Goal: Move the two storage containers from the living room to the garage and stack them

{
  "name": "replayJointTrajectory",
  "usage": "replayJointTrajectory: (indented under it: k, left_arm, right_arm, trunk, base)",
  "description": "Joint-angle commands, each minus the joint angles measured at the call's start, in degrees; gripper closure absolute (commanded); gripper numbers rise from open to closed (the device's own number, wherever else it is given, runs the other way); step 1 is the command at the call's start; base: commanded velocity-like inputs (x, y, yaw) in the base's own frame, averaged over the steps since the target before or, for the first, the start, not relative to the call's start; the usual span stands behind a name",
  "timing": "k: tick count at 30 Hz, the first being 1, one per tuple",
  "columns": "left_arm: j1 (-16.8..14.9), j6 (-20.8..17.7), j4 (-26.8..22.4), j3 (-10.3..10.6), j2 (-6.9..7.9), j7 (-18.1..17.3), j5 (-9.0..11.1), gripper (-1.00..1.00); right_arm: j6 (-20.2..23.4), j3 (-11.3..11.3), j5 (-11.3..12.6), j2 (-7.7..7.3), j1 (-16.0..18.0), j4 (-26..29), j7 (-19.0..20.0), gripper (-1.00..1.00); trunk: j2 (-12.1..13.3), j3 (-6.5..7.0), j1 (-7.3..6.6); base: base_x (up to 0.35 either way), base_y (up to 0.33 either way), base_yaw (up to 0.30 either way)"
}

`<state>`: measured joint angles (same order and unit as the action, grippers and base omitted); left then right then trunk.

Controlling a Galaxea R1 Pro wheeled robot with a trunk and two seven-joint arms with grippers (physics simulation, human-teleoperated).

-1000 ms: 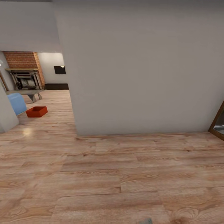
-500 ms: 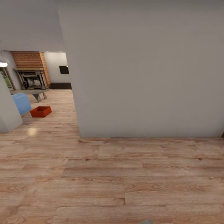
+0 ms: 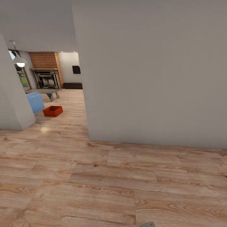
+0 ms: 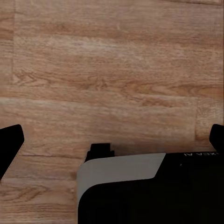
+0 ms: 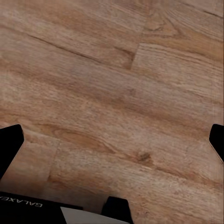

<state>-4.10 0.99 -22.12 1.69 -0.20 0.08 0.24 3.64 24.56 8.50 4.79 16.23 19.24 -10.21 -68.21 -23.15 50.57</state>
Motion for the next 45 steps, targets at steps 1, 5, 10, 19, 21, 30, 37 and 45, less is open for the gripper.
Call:
replayJointTrajectory:
  k: [1,5,10,19,21,30,37,45]
  left_arm:
    - [0.0,0.1,0.0,0.2,0.02,0.0,0.0,-1.0]
    - [0.0,0.1,0.0,0.2,0.02,0.0,0.0,-1.0]
    - [0.0,0.1,0.1,0.2,0.02,0.0,0.0,-1.0]
    - [0.0,0.1,0.0,0.2,0.02,0.0,0.0,-1.0]
    - [0.0,0.1,0.0,0.2,0.02,0.0,0.0,-1.0]
    - [0.0,0.1,0.0,0.2,0.02,0.0,0.0,-1.0]
    - [0.0,0.1,0.0,0.2,0.02,0.0,0.0,-1.0]
    - [0.0,0.1,0.0,0.2,0.02,0.0,0.0,-1.0]
  right_arm:
    - [0.3,0.5,0.6,-0.04,0.0,0.1,-0.4,-1.0]
    - [0.3,0.5,0.6,-0.04,0.0,0.1,-0.4,-1.0]
    - [0.3,0.5,0.6,-0.04,0.0,0.2,-0.4,-1.0]
    - [0.3,0.5,0.6,-0.04,0.0,0.2,-0.4,-1.0]
    - [0.3,0.5,0.6,-0.04,0.0,0.1,-0.4,-1.0]
    - [0.3,0.5,0.6,-0.04,0.0,0.2,-0.4,-1.0]
    - [0.3,0.5,0.6,-0.04,0.0,0.2,-0.4,-1.0]
    - [0.3,0.5,0.6,-0.04,0.0,0.2,-0.4,-1.0]
  trunk:
    - [0.0,-0.08,0.03]
    - [0.0,-0.12,0.03]
    - [0.0,-0.12,0.03]
    - [0.0,-0.19,0.03]
    - [0.0,-0.23,0.03]
    - [0.0,-0.43,0.03]
    - [0.0,-0.58,0.03]
    - [0.0,-0.75,0.03]
  base:
    - [0.331,0.0,0.064]
    - [0.332,0.0,0.024]
    - [0.332,0.0,0.004]
    - [0.332,0.0,0.141]
    - [0.332,0.0,0.253]
    - [0.332,0.0,0.26]
    - [0.332,0.028,0.262]
    - [0.332,0.099,0.262]
